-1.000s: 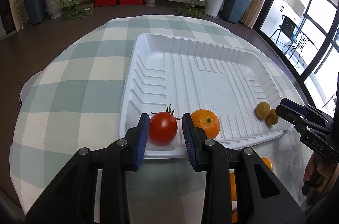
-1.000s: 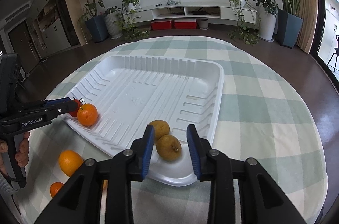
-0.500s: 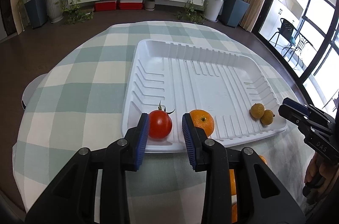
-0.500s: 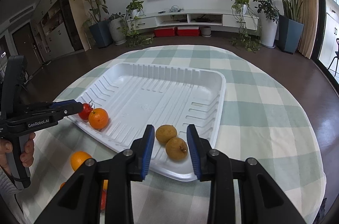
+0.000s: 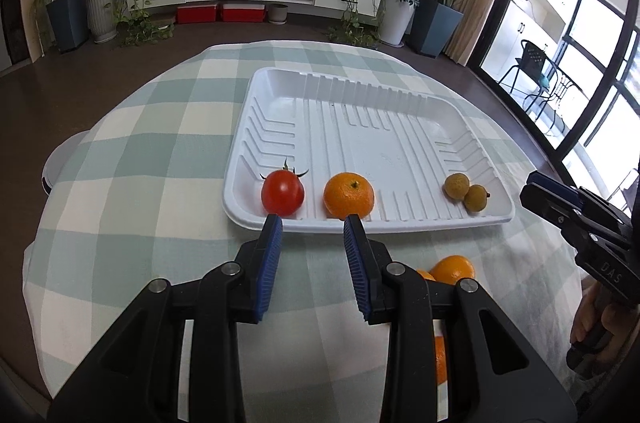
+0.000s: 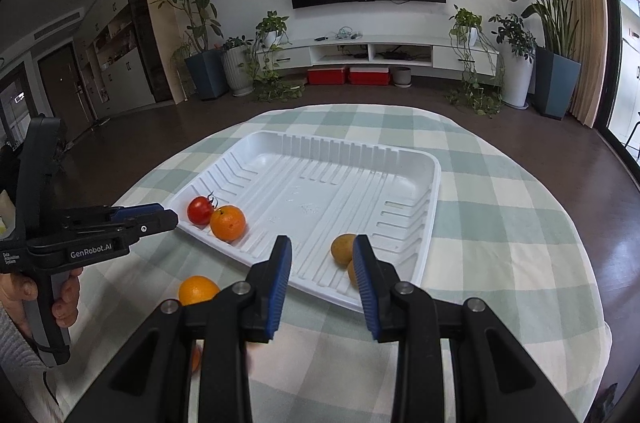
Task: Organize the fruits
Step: 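Move the left tool to a large mandarin while the right tool moves to a smooth orange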
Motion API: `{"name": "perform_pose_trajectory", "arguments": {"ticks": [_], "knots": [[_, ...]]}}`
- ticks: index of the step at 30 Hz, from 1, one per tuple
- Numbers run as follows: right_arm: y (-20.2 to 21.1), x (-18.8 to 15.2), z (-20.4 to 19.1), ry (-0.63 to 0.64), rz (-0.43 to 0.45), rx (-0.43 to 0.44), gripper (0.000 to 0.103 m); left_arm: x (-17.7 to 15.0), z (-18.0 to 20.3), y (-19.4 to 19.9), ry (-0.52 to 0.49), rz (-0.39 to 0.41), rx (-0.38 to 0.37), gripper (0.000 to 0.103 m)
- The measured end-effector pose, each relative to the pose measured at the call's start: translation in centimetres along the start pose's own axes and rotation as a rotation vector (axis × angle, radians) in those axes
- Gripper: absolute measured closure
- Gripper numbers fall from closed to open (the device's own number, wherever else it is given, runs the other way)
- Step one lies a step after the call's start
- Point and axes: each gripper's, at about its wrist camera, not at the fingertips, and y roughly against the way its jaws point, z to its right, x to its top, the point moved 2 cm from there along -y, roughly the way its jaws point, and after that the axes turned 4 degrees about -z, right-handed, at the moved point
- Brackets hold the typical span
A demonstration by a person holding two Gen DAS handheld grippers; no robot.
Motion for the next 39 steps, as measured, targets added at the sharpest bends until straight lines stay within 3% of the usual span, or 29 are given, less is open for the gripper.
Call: {"name": "perform_pose_trajectory", "arguments": {"ticks": [19,36,39], "knots": [[1.6,-5.3,-3.0,-0.006,-0.047,0.083,0.065,-6.7,4.3,2.2,-0.022,-0.074,-0.158,0.073],[1.6,-6.2,-3.6,-0.005,-0.057,0.099,0.064,-8.0,6.6,1.6,-0.105,-0.109,-0.162,0.072],[1.5,-6.3,-3.7,-0.004,-0.058,0.100,0.064,-8.0,6.7,1.4,-0.102,-0.119,-0.173,0.063]]}}
